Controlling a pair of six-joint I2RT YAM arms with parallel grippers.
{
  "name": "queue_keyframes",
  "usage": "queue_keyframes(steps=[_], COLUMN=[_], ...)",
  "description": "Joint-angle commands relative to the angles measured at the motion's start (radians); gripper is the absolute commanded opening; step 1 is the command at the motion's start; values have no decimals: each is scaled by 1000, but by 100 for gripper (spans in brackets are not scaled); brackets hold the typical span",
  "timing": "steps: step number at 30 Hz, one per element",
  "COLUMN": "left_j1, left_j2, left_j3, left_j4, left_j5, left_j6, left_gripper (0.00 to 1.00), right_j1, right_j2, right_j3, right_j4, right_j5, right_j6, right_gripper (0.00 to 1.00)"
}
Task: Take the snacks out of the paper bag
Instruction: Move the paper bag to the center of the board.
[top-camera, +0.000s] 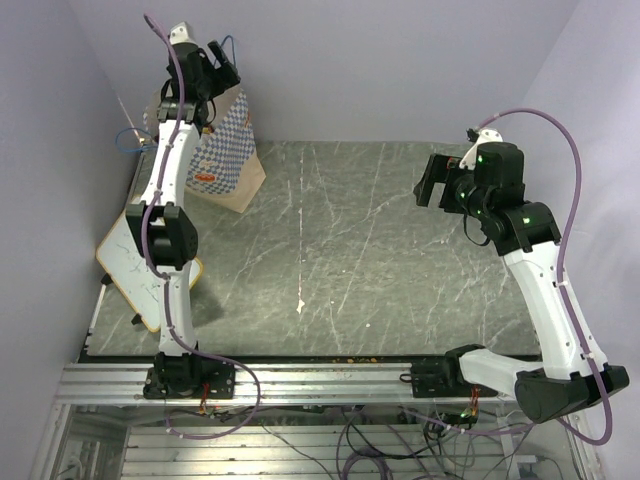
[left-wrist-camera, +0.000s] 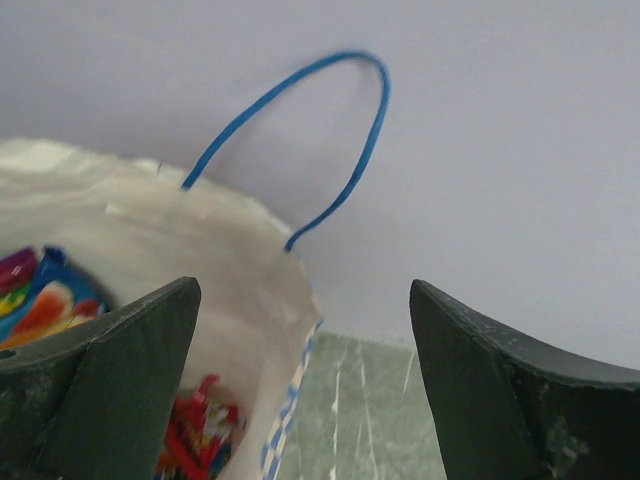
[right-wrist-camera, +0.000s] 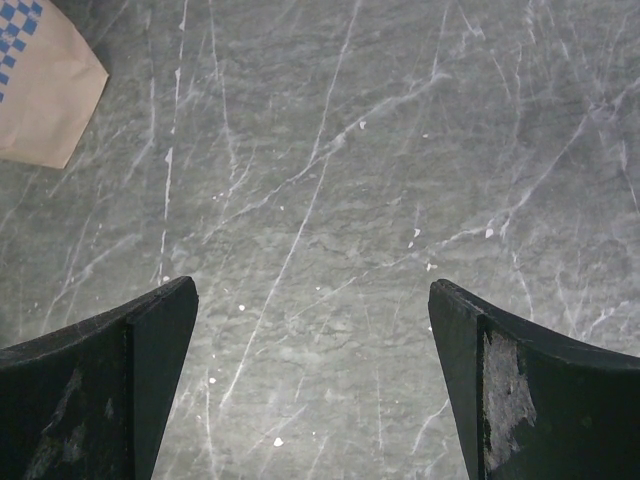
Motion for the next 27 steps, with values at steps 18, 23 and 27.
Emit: queue_keyframes(steps=[18, 23, 27], left_j1=[-39, -38, -39], left_j2=[319, 337, 315], left_j3=[213, 244, 225], left_j4=[525, 532, 536], left_j5=[-61, -63, -43], left_j6=[112, 148, 136], left_gripper=[80, 61, 26], right_j1=[-11, -12, -12], right_j2=[133, 143, 154], right_j3=[57, 57, 69], right_j4=[-46, -45, -42], right_j5=[27, 31, 23], right_j6=[-25, -37, -41], right_gripper=[100, 100, 100])
